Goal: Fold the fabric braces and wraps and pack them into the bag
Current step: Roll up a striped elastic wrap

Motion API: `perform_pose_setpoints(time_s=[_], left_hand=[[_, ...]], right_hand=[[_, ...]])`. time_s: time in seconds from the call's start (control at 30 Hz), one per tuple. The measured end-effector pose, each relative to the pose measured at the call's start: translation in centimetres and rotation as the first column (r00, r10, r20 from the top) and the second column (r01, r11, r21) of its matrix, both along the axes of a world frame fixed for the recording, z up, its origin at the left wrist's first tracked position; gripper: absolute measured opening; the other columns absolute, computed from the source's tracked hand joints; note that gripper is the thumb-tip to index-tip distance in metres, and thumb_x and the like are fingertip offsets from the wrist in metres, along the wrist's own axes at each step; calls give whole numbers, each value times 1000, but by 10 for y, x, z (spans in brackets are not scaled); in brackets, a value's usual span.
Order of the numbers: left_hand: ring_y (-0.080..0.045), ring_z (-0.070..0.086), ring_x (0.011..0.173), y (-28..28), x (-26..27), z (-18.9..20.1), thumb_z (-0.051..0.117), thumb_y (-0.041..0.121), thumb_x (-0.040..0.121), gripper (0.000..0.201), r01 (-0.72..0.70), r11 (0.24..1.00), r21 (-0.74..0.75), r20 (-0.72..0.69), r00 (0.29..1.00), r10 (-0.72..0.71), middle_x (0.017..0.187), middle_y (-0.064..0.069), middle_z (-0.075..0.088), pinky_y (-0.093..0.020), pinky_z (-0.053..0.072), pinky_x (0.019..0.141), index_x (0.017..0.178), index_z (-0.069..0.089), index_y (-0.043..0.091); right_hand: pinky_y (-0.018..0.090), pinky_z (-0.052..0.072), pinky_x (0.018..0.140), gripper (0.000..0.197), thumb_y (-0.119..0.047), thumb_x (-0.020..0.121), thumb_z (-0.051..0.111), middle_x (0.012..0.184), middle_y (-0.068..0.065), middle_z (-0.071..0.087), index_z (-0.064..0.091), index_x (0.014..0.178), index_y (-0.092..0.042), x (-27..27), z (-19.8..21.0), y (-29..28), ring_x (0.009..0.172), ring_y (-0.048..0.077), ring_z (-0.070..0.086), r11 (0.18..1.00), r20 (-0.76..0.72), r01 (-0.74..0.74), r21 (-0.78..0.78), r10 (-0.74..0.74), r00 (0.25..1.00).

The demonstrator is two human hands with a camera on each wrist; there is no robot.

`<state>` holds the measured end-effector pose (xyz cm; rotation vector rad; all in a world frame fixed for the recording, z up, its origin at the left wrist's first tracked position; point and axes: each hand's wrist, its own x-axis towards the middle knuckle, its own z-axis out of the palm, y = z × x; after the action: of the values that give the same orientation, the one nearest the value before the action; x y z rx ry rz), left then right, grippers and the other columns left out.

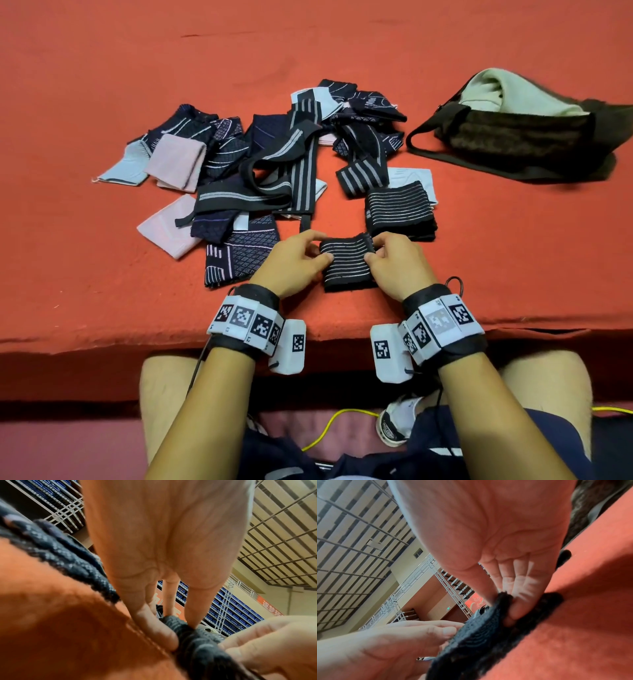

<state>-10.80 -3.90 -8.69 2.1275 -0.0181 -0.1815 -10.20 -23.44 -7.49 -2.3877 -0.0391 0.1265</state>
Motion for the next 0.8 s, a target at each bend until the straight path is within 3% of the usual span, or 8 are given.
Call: perform_pose_setpoints(time_s=[0.1, 0.23, 0.33, 0.5, 0.67, 0.8], left_hand=[[-17, 69, 64, -1, 0, 3, 67, 24, 93, 38, 33, 998, 48, -2, 999, -33, 86, 1, 65, -36, 59, 75, 130, 59, 25], [-21, 71, 76, -3, 4, 5, 69, 28, 91, 38, 40, 989, 139, -4, 999, -40, 90, -4, 68, -43, 58, 84, 128, 60, 27], [-20, 68, 83, -8, 5, 8, 69, 29, 91, 37, 52, 969, 242, 8, 998, -56, 89, -1, 67, -38, 55, 88, 126, 60, 26], [-17, 58, 90, -15, 6, 14, 67, 30, 93, 38, 57, 917, 396, 45, 996, -81, 84, 6, 59, -27, 45, 85, 130, 61, 24], [-16, 58, 94, -17, 7, 14, 64, 35, 95, 43, 67, 899, 432, 50, 994, -98, 100, 1, 63, -26, 45, 90, 136, 59, 23], [-16, 56, 94, -16, 7, 14, 63, 36, 96, 42, 65, 900, 431, 65, 993, -103, 100, 1, 62, -23, 40, 86, 136, 59, 26]], right_hand=[[34, 49, 87, 15, -19, 94, 59, 99, 3, 67, 61, 108, -15, -1, 1, -3, 99, 23, 61, 999, 4, 27, -28, -27, 1000], [36, 48, 83, 16, -26, 89, 67, 102, 5, 61, 55, 94, -18, -1, 2, -8, 94, 25, 59, 994, 29, 69, -84, -67, 997], [38, 51, 84, 16, -22, 89, 65, 91, 6, 68, 64, 81, -9, -3, 6, -11, 92, 26, 62, 990, 10, 59, -125, -59, 998], [36, 52, 76, 25, -22, 87, 64, 76, 10, 67, 62, 68, -6, -4, 11, -13, 81, 31, 62, 988, -59, 53, -146, -63, 996], [36, 52, 75, 20, -17, 87, 61, 79, 12, 67, 65, 76, -1, -3, 14, -17, 82, 32, 61, 989, -81, 62, -138, -73, 994], [34, 48, 70, 20, -16, 89, 58, 80, 13, 66, 64, 78, 0, -4, 12, -20, 83, 34, 62, 986, -62, 75, -148, -85, 994]])
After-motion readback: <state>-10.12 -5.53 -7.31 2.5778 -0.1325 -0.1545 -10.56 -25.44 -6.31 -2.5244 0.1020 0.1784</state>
